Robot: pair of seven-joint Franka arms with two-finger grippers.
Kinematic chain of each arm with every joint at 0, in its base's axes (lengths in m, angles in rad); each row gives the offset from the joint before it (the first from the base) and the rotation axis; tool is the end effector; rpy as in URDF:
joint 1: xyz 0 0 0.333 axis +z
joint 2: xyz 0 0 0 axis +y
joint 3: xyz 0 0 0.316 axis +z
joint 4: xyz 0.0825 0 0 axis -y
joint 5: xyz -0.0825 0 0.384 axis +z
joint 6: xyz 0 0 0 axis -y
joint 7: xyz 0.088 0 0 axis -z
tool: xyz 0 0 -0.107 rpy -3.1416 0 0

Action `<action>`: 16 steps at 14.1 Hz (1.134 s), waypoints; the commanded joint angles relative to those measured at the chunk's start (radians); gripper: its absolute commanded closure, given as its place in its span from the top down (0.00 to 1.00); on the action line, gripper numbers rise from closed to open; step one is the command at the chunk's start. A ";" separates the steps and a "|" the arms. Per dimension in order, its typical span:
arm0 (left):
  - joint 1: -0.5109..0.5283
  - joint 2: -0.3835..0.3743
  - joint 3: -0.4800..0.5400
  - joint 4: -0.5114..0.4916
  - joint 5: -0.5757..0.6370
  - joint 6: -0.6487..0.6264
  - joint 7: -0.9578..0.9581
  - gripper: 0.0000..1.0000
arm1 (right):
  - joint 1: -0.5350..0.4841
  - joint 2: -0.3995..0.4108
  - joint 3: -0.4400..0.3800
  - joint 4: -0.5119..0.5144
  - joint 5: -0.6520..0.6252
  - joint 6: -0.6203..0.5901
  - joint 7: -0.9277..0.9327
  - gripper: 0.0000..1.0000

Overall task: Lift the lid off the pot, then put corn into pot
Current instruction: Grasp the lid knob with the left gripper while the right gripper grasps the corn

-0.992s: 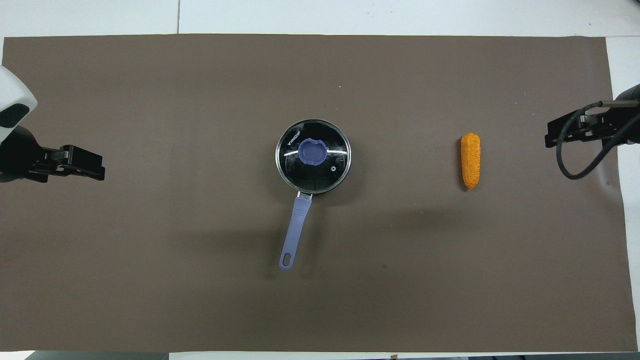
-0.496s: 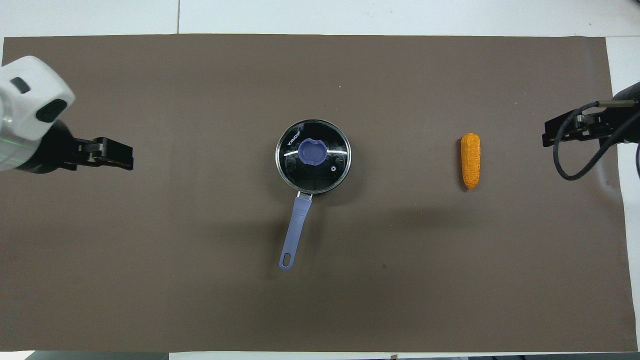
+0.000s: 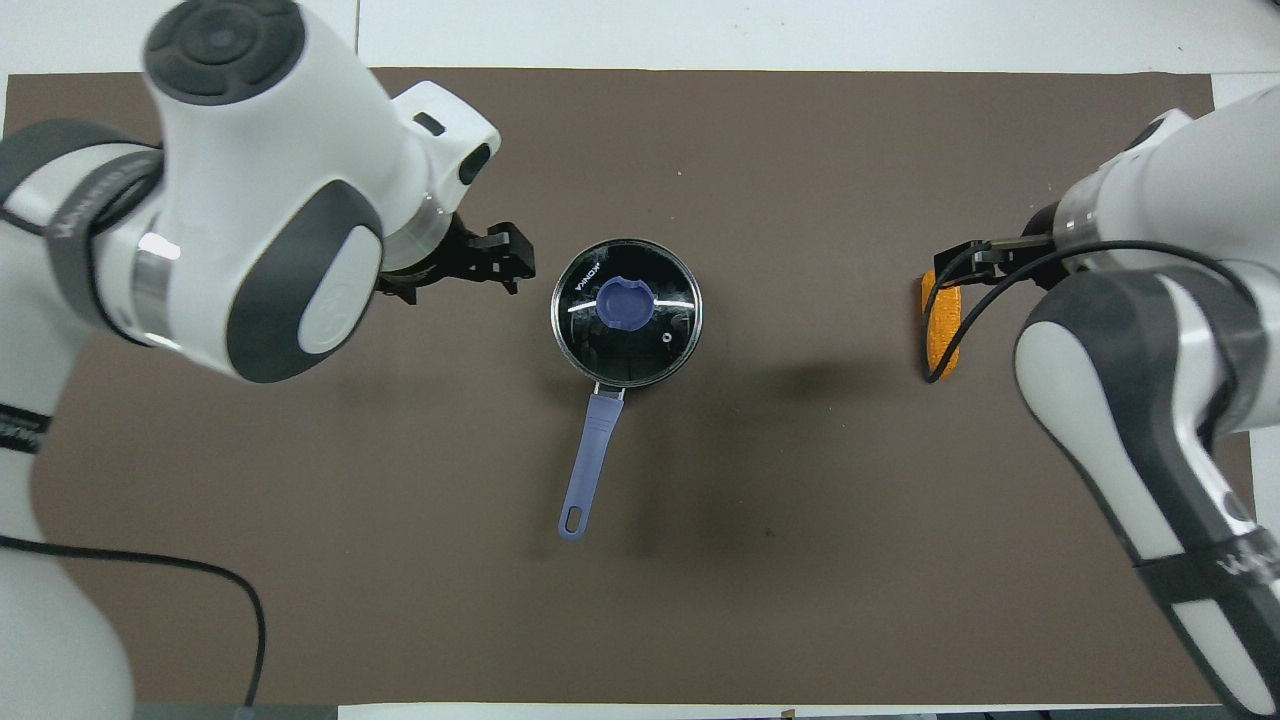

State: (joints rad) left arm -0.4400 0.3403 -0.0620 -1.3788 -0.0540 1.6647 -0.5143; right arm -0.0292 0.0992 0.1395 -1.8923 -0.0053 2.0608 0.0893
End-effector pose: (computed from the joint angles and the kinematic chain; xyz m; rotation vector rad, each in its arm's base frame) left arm 0.5765 -0.3155 0.5172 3.0999 0.0338 -0.1289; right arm 0.5893 0.0629 0.4577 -3.1236 -0.0346 -0.1079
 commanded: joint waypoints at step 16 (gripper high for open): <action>-0.166 0.198 0.017 0.070 -0.001 0.191 -0.147 1.00 | -0.064 0.177 0.003 -0.222 -0.009 0.374 -0.019 0.99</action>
State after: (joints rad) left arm -0.5850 0.5244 -0.0600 -1.3292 -0.0555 1.8527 -0.6516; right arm -0.0733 0.2739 0.1334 -2.1109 -0.0060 2.4260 0.0884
